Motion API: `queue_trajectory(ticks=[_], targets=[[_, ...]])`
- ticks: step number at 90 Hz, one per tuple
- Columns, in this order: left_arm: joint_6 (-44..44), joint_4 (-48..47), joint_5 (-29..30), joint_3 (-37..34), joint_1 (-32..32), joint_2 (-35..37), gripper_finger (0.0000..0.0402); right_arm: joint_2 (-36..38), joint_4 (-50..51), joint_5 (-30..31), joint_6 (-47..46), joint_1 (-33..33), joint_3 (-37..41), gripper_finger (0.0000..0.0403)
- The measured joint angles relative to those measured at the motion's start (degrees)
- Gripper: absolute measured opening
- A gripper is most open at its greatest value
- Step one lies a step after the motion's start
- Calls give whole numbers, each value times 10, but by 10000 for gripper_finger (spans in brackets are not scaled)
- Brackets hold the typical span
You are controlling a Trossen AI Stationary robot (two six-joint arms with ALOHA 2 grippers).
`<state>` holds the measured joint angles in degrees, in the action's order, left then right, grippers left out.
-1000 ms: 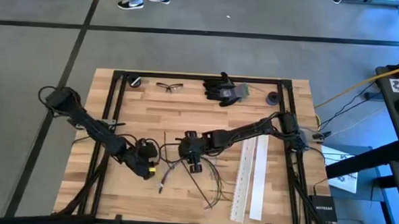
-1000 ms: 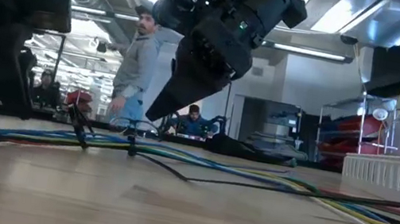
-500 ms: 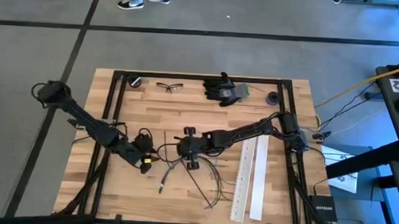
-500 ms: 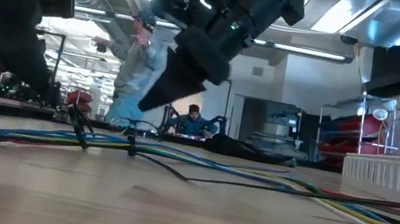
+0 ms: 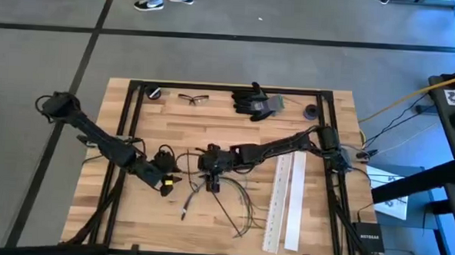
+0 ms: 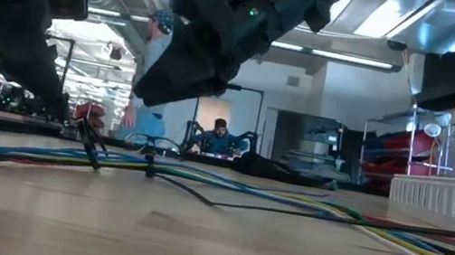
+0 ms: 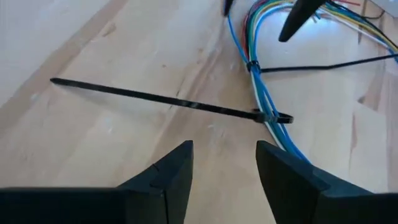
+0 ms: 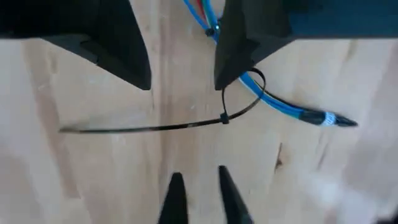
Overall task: Ziptie cables
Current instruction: Wrap the zip tie on the cables
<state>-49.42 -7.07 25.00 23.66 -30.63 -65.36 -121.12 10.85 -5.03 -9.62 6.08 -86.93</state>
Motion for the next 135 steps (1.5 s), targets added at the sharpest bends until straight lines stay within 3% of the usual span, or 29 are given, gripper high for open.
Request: queue_trajectory(ticks=[18,35,57,72,89,135], targets=[[1,-1,-2,0,0,6,159,0,28,-62,-7,-31,-23,236],[-14,-1,-2,0,0,12,159,0,25,-34,-6,-31,-23,234],[-37,3,14,-1,-5,10,159,0,43,-40,-6,-31,-23,222],[-97,109,20,-52,-34,10,159,0,71,-57,-4,-36,-23,203],[-177,268,97,-129,-72,10,159,0,53,-40,9,-43,-7,194],[-284,301,103,-150,0,-49,159,-12,7,-46,10,-42,8,195]])
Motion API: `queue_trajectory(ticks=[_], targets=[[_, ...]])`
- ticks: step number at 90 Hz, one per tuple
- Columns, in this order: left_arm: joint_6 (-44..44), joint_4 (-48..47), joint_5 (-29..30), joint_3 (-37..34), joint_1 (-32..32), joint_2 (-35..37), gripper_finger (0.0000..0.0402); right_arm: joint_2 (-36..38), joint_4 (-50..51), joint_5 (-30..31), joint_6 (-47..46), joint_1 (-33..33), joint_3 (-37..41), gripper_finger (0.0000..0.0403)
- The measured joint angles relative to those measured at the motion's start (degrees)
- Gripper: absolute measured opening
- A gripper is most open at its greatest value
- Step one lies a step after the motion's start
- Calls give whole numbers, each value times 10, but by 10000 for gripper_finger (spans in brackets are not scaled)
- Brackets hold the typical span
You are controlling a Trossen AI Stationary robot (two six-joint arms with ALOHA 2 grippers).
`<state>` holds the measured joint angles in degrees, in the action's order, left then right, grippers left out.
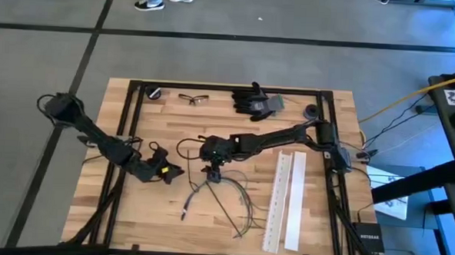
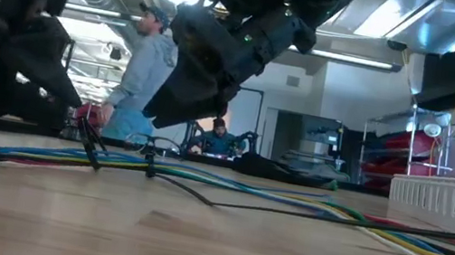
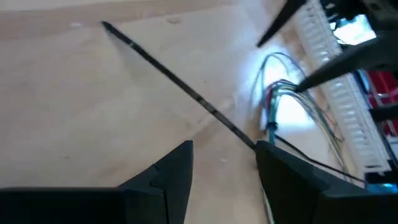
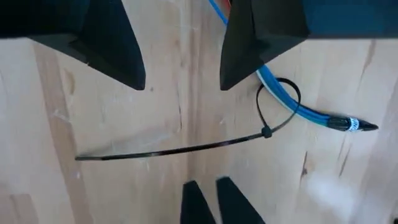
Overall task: Ziptie cables
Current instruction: Wrap the zip tie on the cables
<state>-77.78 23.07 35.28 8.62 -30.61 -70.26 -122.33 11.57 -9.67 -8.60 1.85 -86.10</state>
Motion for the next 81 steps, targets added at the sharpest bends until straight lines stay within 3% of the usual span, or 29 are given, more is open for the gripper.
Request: queue_trajectory(ticks=[27,44,65,73,81], targets=[[56,102,-61,10,55,-75,159,-1,-9,0,2,0,0,195],[68,124,-58,18,78,-112,159,-1,-8,0,3,1,0,195],[152,170,-77,19,91,-121,156,-1,-6,0,16,0,0,195],[195,162,-77,19,90,-121,132,-1,-6,0,16,0,0,195],[250,164,-74,20,90,-121,79,-1,-6,-17,18,0,0,195]])
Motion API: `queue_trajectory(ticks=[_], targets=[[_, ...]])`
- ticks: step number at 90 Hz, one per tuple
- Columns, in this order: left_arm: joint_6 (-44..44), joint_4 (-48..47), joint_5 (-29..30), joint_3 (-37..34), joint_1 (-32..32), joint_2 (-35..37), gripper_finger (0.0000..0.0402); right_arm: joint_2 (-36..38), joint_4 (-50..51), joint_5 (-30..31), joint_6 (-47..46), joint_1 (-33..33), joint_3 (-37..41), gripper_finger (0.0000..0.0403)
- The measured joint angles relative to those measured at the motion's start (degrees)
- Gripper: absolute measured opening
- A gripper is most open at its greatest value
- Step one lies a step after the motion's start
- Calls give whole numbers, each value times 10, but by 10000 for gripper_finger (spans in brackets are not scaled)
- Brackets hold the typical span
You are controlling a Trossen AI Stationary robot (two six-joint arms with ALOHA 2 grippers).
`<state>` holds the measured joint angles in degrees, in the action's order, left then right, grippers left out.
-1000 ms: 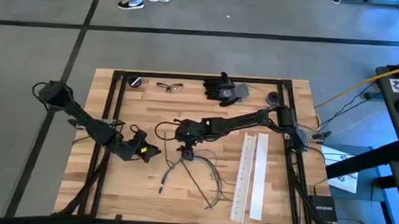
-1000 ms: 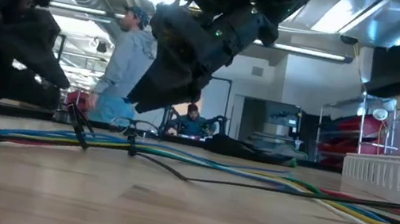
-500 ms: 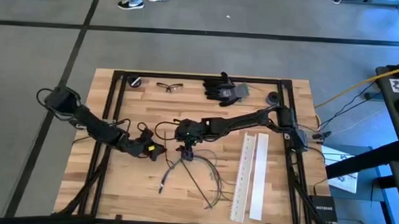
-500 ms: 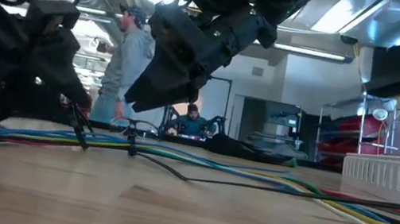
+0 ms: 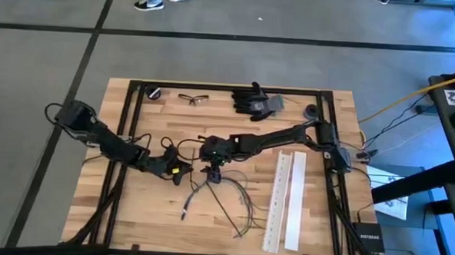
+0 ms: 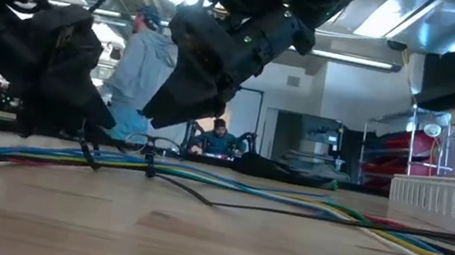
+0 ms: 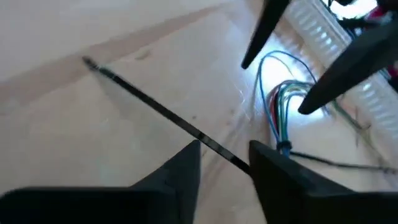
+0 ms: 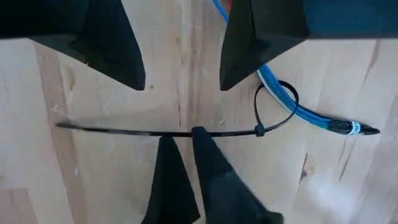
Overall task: Ziptie cables
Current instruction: Wrap the zip tie on the cables
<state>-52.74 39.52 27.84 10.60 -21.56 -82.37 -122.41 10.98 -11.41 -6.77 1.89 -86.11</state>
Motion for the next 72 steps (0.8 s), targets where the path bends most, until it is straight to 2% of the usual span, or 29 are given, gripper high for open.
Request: queue_trajectory(ticks=[5,9,17,27,48,65,72], targets=[[39,-1,1,4,0,0,34,0,0,-31,4,0,0,193],[66,0,2,9,0,0,15,0,0,-59,7,0,0,189],[118,0,8,20,0,3,5,0,1,-97,6,0,0,174],[141,2,4,30,0,3,3,0,24,-92,-3,4,0,155],[55,-47,-30,30,6,8,35,0,77,-87,-25,5,0,151],[52,-46,-96,29,39,53,101,0,79,-84,-25,9,0,184],[39,-71,-133,30,48,78,130,0,87,-60,-23,11,0,199]])
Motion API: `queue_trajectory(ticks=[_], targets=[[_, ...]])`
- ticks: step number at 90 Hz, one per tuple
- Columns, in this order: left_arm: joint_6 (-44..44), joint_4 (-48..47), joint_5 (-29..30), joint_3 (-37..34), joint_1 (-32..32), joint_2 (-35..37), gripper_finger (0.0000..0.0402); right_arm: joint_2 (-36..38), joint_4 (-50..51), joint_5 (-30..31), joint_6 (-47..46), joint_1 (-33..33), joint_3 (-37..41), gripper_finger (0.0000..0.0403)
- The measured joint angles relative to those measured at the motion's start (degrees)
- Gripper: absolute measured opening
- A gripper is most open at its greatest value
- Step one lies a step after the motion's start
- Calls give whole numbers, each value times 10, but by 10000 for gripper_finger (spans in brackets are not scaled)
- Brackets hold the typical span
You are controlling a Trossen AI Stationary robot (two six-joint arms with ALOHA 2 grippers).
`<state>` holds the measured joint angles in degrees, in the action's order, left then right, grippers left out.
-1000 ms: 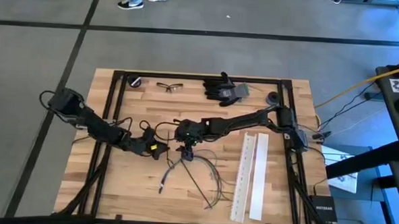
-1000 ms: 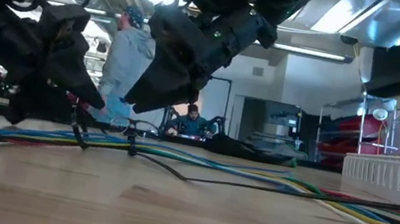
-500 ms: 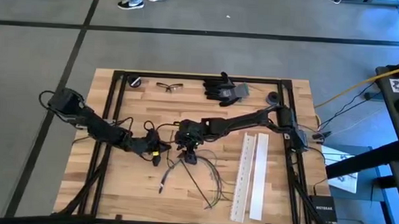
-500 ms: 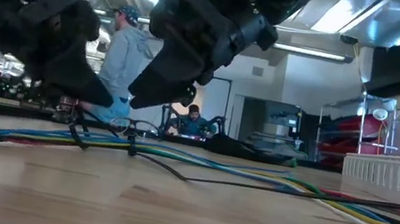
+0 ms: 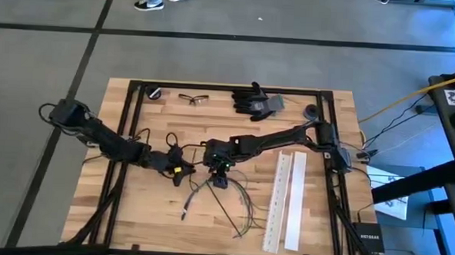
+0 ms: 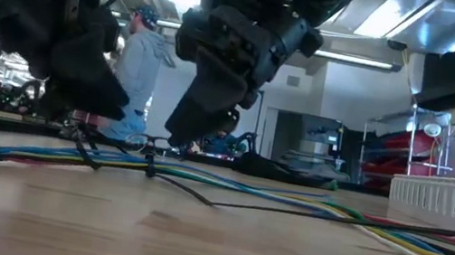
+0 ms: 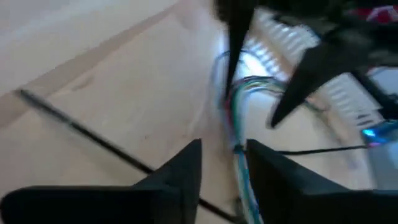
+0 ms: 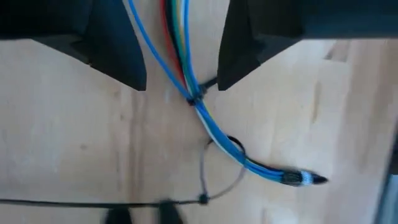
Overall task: Ziptie cables
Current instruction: Wrap the zip tie on the cables
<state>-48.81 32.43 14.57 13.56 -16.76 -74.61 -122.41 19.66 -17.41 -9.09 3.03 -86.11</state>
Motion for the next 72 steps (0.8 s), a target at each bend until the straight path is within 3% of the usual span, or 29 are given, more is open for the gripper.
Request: queue_trajectory(ticks=[18,40,51,72], targets=[[-113,-163,-23,-1,-4,20,176,0,9,23,7,4,0,220],[-90,-38,-16,0,4,-37,182,0,-3,38,29,8,0,223],[-82,-23,-18,0,17,-61,182,0,-3,39,31,8,0,223],[-46,3,-108,0,30,-62,182,0,0,38,31,8,4,223]])
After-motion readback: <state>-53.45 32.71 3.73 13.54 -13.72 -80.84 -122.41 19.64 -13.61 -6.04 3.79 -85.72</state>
